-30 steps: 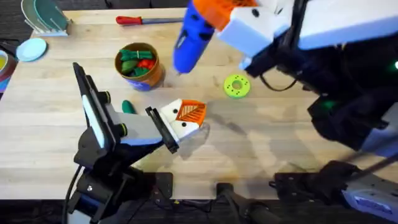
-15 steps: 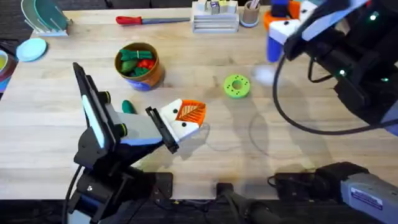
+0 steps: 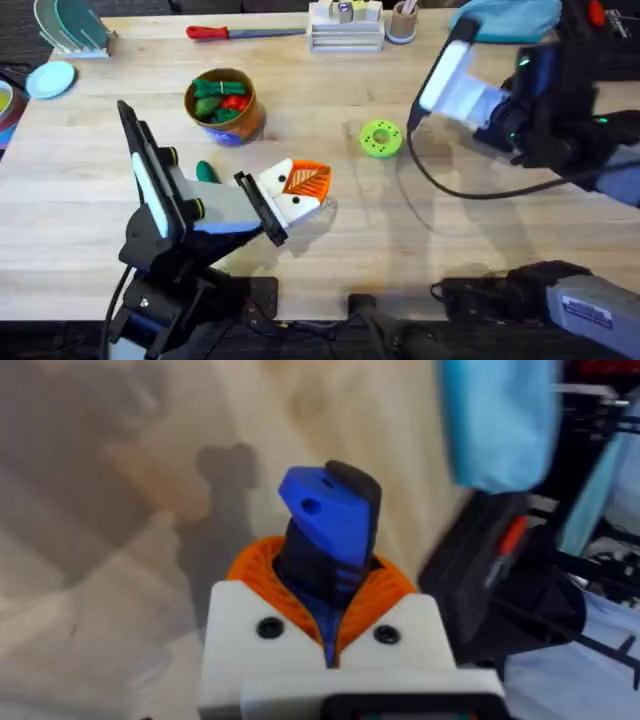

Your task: Pick up the gripper from the table and insert it into the empty holder that is missing its gripper. Then pick up a screw, insert it into the mounting hole, and use the screwdriver to tighten it. Finally, clean up the table by picking up the vegetable and placing it into the bucket.

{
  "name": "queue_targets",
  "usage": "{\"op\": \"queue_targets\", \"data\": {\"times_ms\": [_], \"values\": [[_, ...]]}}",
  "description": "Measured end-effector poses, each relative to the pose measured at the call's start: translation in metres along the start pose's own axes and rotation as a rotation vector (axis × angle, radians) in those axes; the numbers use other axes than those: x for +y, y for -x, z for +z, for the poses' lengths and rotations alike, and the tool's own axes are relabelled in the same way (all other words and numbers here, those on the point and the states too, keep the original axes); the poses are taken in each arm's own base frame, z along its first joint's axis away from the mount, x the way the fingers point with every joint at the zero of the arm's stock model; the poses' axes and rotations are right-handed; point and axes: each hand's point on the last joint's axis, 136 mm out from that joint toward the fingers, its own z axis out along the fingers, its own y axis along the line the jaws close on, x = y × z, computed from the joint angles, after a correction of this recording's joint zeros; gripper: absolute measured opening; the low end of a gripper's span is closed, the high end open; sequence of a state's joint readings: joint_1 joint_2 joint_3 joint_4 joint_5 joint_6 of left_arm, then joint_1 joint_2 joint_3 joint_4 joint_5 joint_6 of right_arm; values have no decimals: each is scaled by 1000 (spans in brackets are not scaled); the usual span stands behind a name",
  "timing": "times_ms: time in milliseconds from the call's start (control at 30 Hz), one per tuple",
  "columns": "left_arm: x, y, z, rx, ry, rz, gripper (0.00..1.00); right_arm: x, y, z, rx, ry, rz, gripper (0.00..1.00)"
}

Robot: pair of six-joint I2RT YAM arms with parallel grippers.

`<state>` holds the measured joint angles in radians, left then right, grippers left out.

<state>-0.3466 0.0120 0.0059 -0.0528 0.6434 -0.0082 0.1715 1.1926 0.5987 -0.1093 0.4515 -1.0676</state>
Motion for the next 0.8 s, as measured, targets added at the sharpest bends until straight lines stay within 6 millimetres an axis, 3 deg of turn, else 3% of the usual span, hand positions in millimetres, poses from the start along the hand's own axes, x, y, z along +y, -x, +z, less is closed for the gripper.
{"op": "queue_targets", "data": {"times_ms": [133, 367, 533, 800], "values": [[0, 0, 0, 0, 0, 0, 5, 30, -15, 12, 84, 108, -107, 18], [0, 0, 0, 0, 2, 0, 5, 53, -17, 26, 115, 185, -177, 21], [1, 0, 0, 0, 5, 0, 5, 61, -11, 27, 114, 204, -222, 177], [1, 0, 0, 0, 8, 0, 5, 48, 1, 26, 110, 152, -255, 952]]}}
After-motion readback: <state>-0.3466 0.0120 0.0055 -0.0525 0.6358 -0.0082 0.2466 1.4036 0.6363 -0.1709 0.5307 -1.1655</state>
